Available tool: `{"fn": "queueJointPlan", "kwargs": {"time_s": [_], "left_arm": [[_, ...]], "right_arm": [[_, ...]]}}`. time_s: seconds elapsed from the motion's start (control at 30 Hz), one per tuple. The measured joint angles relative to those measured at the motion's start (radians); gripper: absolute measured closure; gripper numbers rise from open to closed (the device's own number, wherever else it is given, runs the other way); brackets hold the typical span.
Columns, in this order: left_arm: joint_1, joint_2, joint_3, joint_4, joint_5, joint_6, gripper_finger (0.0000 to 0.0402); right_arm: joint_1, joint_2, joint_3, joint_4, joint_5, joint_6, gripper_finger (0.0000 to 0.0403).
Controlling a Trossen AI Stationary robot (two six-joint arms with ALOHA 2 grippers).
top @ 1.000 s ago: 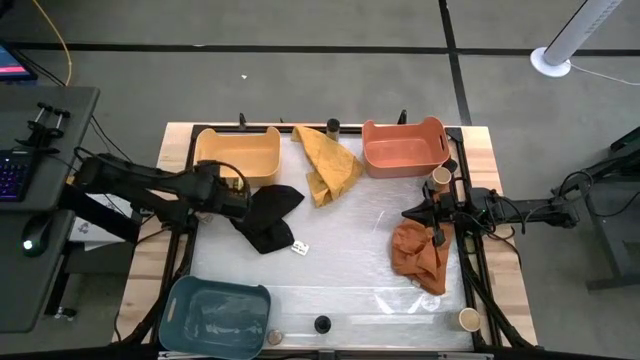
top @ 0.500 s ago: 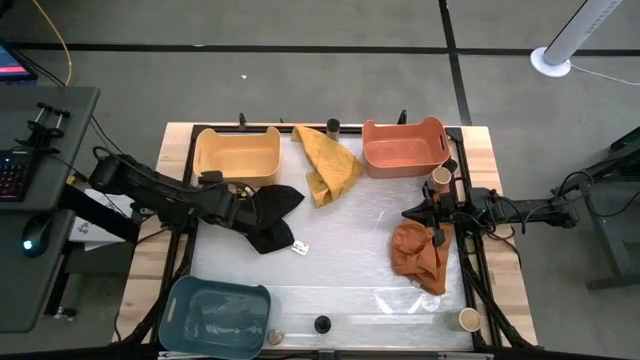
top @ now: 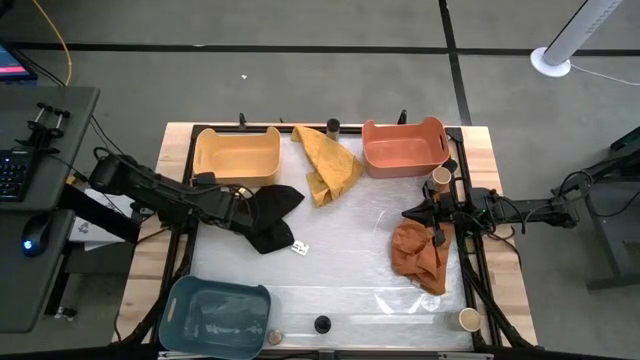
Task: Sort spices by type
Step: Put the left gold seasoning bottle into the yellow bin
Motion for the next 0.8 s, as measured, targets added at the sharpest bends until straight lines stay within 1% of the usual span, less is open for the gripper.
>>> {"fn": "queueJointPlan", "kwargs": {"time_s": [0.13,0.27,0.4,0.5,0.67,0.8], "left_arm": [[-0.026,-0.002,0.020,-0.001,0.025,0.002,0.0401],[-0.049,-0.002,0.062,0.018,0.025,0.003,0.0401],[-0.060,-0.002,0.098,0.025,0.002,0.003,0.0401],[-0.065,-0.002,0.117,0.040,-0.036,0.009,0.0401],[-0.060,-0.001,0.125,0.163,-0.093,0.091,0.0401],[-0.043,-0.001,0.127,0.270,-0.129,0.193,0.0401]], "right_arm": [[0.000,0.000,0.000,0.000,0.000,0.000,0.0402],[0.000,0.000,0.000,0.000,0.000,0.000,0.0402],[0.000,0.000,0.000,0.000,0.000,0.000,0.0402],[0.000,0.000,0.000,0.000,0.000,0.000,0.0402],[0.000,0.000,0.000,0.000,0.000,0.000,0.0402],[0.000,0.000,0.000,0.000,0.000,0.000,0.0402]]}}
